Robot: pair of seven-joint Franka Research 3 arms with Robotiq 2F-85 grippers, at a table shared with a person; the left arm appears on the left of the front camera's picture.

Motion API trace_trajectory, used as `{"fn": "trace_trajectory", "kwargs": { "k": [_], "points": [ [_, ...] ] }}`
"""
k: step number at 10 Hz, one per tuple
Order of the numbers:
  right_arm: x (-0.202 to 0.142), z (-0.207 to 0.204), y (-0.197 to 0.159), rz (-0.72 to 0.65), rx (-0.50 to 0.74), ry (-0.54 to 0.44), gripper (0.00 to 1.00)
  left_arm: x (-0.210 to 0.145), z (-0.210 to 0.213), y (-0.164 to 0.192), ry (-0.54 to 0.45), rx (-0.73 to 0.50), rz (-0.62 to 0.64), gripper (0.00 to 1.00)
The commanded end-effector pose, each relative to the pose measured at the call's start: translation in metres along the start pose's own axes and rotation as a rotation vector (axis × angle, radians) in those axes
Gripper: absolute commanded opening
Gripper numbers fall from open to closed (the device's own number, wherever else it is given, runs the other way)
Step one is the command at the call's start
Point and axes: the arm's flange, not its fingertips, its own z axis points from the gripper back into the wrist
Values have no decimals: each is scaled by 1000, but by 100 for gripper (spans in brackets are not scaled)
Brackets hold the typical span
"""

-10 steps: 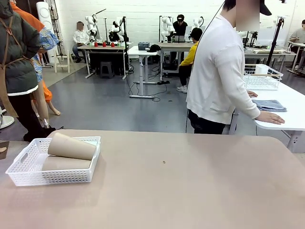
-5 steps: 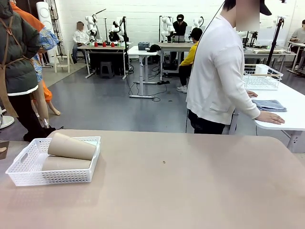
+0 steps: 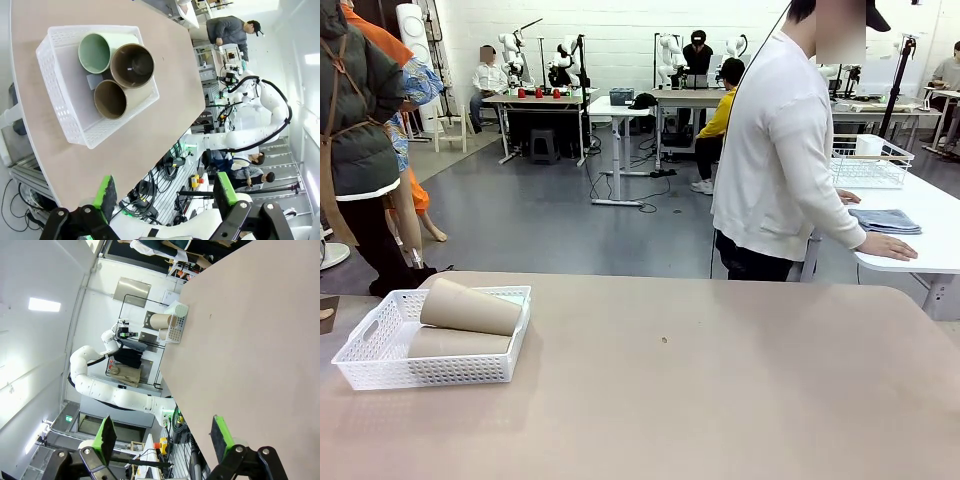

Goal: Clean and organize the cups into the basket.
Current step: Move the Organizing basket back to the left side of the table.

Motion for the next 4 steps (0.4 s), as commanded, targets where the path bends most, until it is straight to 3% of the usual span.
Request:
{"fn": "trace_trajectory", "kwargs": {
  "k": [1,4],
  "points": [
    [-1,0,1,5,-3,7,100,-2,-1,-1,-4,8,11,100],
    [-1,0,1,5,-3,7,100,-2,-1,-1,-4,8,11,100]
  ]
}}
